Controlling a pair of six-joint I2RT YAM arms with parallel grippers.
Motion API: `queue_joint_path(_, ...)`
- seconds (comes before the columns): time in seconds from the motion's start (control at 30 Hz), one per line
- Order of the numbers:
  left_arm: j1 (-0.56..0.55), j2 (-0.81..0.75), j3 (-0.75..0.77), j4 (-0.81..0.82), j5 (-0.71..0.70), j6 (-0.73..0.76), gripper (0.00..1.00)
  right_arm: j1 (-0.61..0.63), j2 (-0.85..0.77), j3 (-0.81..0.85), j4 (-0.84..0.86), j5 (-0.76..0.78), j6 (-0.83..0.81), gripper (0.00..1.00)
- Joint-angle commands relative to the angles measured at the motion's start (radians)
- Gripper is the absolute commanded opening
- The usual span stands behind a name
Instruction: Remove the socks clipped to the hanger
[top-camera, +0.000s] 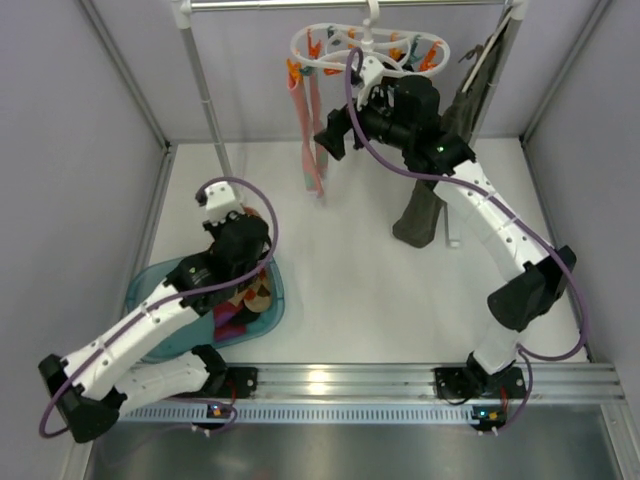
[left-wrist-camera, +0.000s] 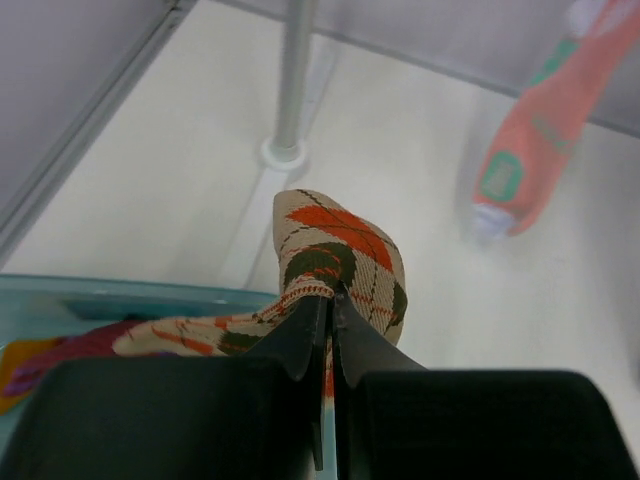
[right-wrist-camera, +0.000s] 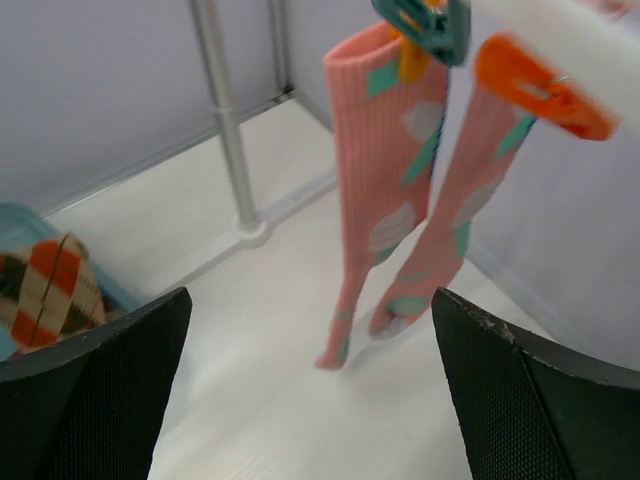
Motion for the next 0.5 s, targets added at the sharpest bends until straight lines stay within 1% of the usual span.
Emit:
queue_joint_path(0.0,0.076,-0.108,-0.057,-0.310,0.030,-0.142,0.00,-0.015,-0.121,-0.064,0.006,-0.246,0.001,0.99)
queue_joint_path(0.03,0.102,-0.132,-0.066,-0.377,0.036,-0.191,0.00,-0.015,-0.138,-0.107,0.013,-0.255,0.004,0.99)
queue_joint_path(0.13,0.102,-0.207,-0.111,-0.398,0.125,-0.248,0.00,-0.015,-0.200,-0.182,0.052,-0.275,0.021,0.99)
queue_joint_path(0.17,0.105,-0.218,-0.120,-0.449,0.133,-0.283,0.03,-0.018,-0.212,-0.201,0.062,-0.278,0.028,0.99)
queue_joint_path(0.2,0.108,-0.227,-0.144,-0.466,0.133,-0.311,0.12,-0.018,-0.238,-0.216,0.084,-0.290,0.042,0.99)
queue_joint_path(0.23,0.110,-0.230,-0.163,-0.480,0.136,-0.346,0.24,-0.018,-0.249,-0.243,0.092,-0.294,0.048,0.99)
queue_joint_path(0.27,0.110,-0.231,-0.177,-0.499,0.150,-0.365,0.63,-0.020,-0.260,-0.257,0.096,-0.300,0.055,0.99)
queue_joint_path(0.3,0.111,-0.238,-0.192,-0.500,0.159,-0.377,0.77,-0.020,-0.283,-0.282,0.102,-0.306,0.058,0.99)
queue_joint_path(0.33,0.110,-0.238,-0.190,-0.499,0.170,-0.386,0.98,-0.018,-0.293,-0.293,0.105,-0.306,0.058,0.99)
queue_joint_path(0.4,0.110,-0.242,-0.174,-0.496,0.206,-0.388,0.99,-0.021,-0.332,-0.314,0.102,-0.280,0.058,0.99)
queue_joint_path(0.47,0.110,-0.232,-0.122,-0.490,0.239,-0.371,0.99,-0.024,-0.376,-0.349,0.095,-0.257,0.064,1.00)
